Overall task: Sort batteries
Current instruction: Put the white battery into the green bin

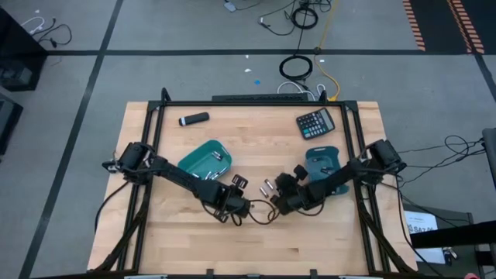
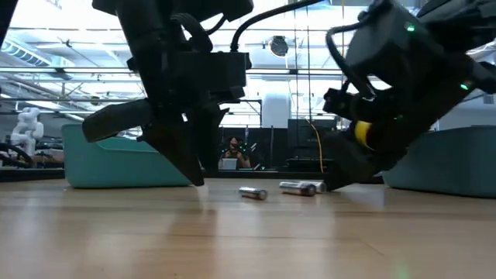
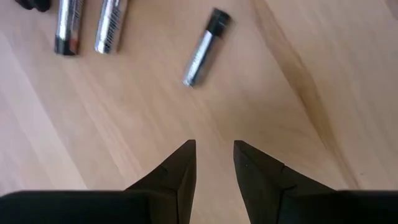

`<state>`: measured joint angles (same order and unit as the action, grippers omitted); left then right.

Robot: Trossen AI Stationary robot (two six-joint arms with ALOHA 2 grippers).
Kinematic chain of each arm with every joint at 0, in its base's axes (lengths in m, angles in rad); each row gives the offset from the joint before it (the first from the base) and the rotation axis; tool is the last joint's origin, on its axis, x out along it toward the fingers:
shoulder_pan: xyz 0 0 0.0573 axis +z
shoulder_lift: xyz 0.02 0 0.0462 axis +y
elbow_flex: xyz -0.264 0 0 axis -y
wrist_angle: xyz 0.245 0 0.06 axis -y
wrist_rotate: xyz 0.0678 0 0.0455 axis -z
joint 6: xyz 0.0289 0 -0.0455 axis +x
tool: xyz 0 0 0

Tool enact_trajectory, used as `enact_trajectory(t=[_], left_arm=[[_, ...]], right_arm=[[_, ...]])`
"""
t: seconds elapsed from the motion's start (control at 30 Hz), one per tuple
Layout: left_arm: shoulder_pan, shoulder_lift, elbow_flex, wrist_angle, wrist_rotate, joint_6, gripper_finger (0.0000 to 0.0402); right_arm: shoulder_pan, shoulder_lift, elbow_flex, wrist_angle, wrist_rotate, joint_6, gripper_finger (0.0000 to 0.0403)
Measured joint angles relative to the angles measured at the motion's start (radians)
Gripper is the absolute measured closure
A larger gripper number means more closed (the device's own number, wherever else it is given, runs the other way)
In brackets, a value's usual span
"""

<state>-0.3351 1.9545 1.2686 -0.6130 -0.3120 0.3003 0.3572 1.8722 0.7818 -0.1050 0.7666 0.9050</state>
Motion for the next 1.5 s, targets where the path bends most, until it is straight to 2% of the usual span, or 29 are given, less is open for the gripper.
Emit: enact_trajectory(t=[0.13,0.33,1.0,1.23,1.37,1.5], left_arm=[[-0.002,0.0,0.0,-0.033,-0.03,-0.037,0.0283],[-0.014,0.0,0.0,-0.084,-0.053,-0.06,0.0283],[-0.014,0.0,0.0,-0.082,-0.079,-0.086,0.0283],[-0.014,0.0,0.0,-0.032,-0.087,-0.085,0.0283],[-0.014,0.0,0.005,-0.009,-0.151,-0.061,0.0283],[-0.03,-0.001,0.027,0.003,-0.264,-0.02,0.0283]], right_arm=[[-0.023,0.027,0.001,0.089,-0.046,-0.068,0.0353],[-0.018,0.011,0.029,0.067,-0.071,-0.123,0.0353],[-0.017,0.012,0.032,0.065,-0.085,-0.106,0.0353],[-0.016,0.012,0.032,0.067,-0.094,-0.105,0.0353],[-0.016,0.012,0.032,0.077,-0.108,-0.105,0.0353],[-0.012,0.012,0.033,0.096,-0.126,-0.107,0.0353]])
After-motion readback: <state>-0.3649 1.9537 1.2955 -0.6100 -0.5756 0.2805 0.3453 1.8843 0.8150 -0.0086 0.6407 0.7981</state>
